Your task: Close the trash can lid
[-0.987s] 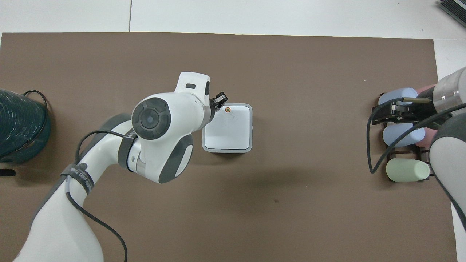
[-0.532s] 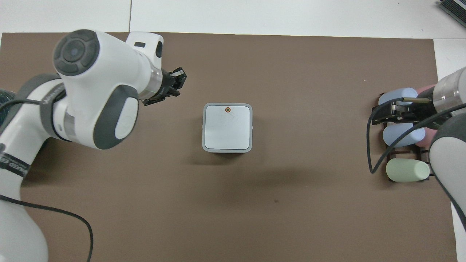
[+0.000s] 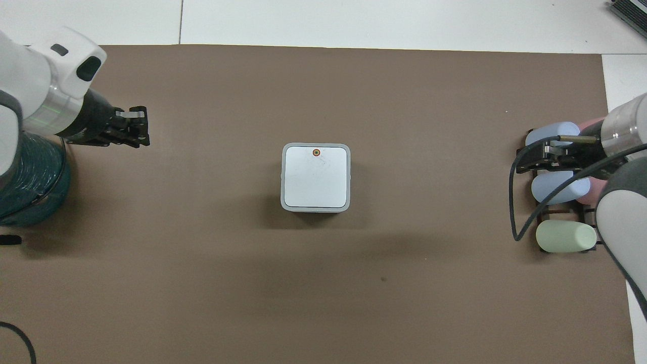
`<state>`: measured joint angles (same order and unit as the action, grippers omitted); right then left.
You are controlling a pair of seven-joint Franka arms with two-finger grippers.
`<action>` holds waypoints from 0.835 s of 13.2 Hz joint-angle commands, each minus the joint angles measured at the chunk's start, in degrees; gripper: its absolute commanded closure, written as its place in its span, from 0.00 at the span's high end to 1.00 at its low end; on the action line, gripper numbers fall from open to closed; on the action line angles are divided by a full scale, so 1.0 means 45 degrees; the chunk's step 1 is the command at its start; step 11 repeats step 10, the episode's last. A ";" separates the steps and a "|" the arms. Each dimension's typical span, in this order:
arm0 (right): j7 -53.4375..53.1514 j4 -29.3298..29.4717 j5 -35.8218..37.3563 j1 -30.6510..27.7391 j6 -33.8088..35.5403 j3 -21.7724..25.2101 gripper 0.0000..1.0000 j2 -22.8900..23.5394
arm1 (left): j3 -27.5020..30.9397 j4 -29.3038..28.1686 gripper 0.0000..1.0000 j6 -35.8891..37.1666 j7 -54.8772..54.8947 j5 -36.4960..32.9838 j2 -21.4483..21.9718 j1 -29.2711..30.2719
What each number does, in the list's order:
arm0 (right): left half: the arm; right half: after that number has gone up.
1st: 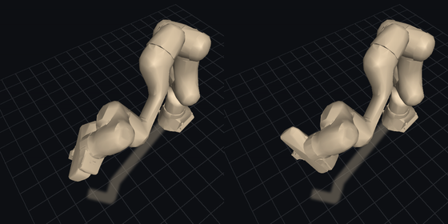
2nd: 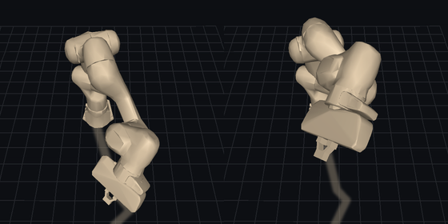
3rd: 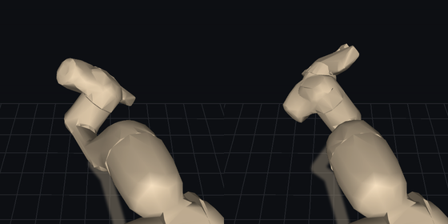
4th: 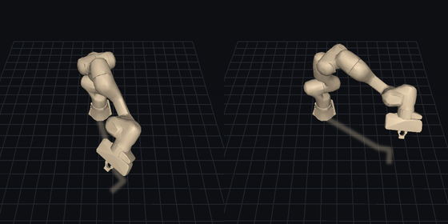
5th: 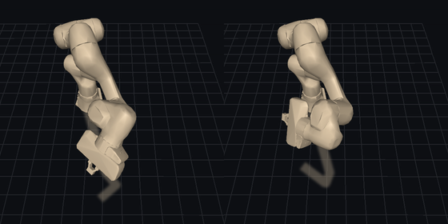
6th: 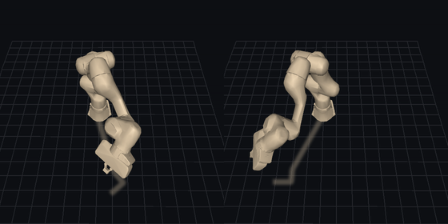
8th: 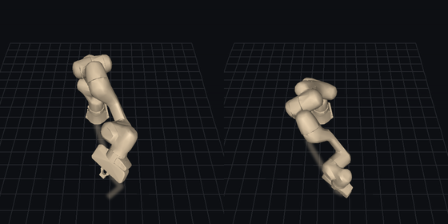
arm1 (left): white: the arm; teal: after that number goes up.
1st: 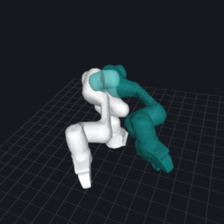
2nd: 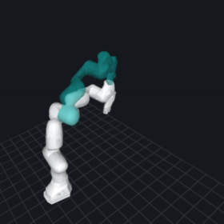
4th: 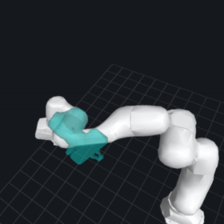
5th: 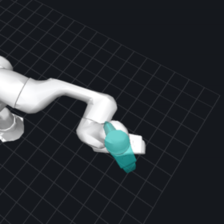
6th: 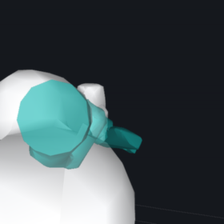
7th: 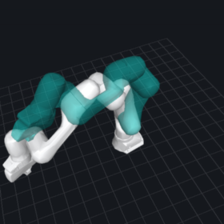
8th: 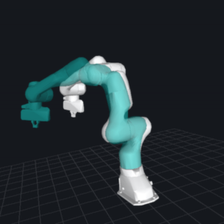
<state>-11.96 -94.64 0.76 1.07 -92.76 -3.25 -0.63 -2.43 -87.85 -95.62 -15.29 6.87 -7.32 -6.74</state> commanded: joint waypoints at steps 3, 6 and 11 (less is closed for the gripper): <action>0.0353 -0.0296 -0.0286 -0.0141 -0.0070 -0.0001 1.00 -0.0251 | 0.0051 -0.0225 1.00 0.0780 0.0429 -0.0999 0.0728 0.0149; 0.0353 -0.0277 -0.0286 -0.0141 -0.0070 -0.0001 1.00 -0.0251 | -0.0007 -0.0185 1.00 0.0704 0.0817 -0.1917 0.0826 0.0072; 0.0372 -0.0296 -0.0286 -0.0141 -0.0070 -0.0001 1.00 -0.0251 | 0.0051 -0.0244 1.00 0.0546 0.2400 -0.1957 0.0904 0.0150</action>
